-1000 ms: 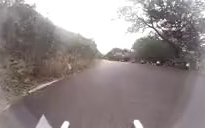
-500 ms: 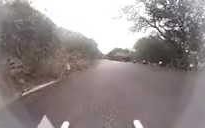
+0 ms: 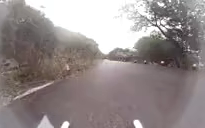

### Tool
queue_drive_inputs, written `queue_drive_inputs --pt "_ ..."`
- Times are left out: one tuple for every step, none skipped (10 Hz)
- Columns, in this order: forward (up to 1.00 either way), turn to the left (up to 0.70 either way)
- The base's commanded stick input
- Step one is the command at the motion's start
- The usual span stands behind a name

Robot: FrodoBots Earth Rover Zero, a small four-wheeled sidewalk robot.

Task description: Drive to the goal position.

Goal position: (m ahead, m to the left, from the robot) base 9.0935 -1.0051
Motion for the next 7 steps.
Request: queue_drive_inputs --pt "0.5 -0.5" --pt "0.5 -0.44" --pt "0.5 -0.08" --pt "0.5 0.0" --pt "0.5 0.0" --pt "0.5 0.0" --pt "0.5 0.0"
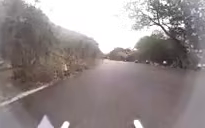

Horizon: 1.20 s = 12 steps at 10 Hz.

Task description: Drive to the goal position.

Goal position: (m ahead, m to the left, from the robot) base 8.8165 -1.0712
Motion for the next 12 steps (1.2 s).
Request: queue_drive_inputs --pt "0.5 0.0" --pt "0.5 0.0" --pt "0.5 0.0" --pt "0.5 0.0" --pt "0.5 0.0" --pt "0.5 0.0" --pt "0.5 0.0" --pt "0.5 0.0" --pt "0.5 0.0" --pt "0.5 0.0" --pt "0.5 0.0" --pt "0.5 0.0"
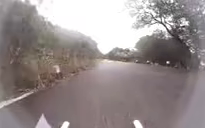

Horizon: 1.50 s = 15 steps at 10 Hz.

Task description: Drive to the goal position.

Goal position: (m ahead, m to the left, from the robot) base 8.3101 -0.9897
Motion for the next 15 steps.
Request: queue_drive_inputs --pt "0.5 0.0" --pt "0.5 0.0" --pt "0.5 0.0" --pt "0.5 0.0" --pt "0.5 0.0" --pt "0.5 0.0" --pt "0.5 0.0" --pt "0.5 -0.26" --pt "0.5 -0.5" --pt "0.5 -0.5" --pt "0.5 -0.5" --pt "0.5 -0.5" --pt "0.5 0.0" --pt "0.5 0.0" --pt "0.5 0.0"
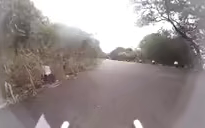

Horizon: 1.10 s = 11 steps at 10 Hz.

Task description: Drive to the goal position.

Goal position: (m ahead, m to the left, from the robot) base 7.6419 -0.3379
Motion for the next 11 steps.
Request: queue_drive_inputs --pt "0.5 0.0" --pt "0.5 0.0" --pt "0.5 0.0" --pt "0.5 0.0" --pt "0.5 0.0" --pt "0.5 0.0" --pt "0.5 0.0" --pt "0.5 0.0" --pt "0.5 0.0" --pt "0.5 0.0" --pt "0.5 0.0"
